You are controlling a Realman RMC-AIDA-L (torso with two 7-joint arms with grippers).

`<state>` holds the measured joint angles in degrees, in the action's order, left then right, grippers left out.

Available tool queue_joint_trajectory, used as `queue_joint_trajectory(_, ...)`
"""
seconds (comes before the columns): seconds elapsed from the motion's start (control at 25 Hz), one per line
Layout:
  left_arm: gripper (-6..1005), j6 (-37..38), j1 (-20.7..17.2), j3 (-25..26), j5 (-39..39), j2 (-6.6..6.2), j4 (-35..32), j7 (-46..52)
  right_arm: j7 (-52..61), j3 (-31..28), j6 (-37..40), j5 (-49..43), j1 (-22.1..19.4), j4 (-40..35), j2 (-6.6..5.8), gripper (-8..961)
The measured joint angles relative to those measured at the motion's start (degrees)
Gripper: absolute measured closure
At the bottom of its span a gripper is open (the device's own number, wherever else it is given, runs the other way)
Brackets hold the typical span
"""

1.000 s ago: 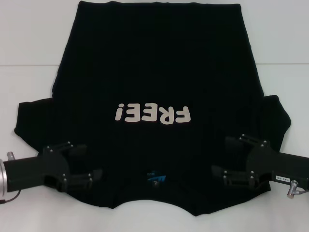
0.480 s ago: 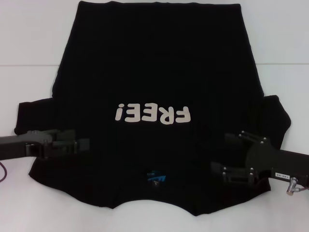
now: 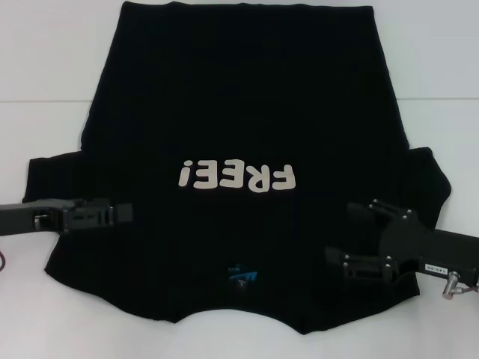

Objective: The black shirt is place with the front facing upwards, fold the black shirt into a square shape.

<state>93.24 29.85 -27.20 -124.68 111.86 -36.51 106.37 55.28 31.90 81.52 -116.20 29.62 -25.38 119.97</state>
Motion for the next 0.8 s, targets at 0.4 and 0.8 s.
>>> queue_joint_trajectory(0.4,127,-0.3,-0.1,-0.4,-0.2,-0.38,0.4,3.7,0.1,0.0,0.0,0.0,-0.2,0.3,0.0,9)
queue_joint_trajectory(0.8,127,-3.8,-0.1,4.3,-0.7,-4.4,-0.2,25.8,0.2,0.3,-0.5,0.0,-0.3,0.8,-0.04,8)
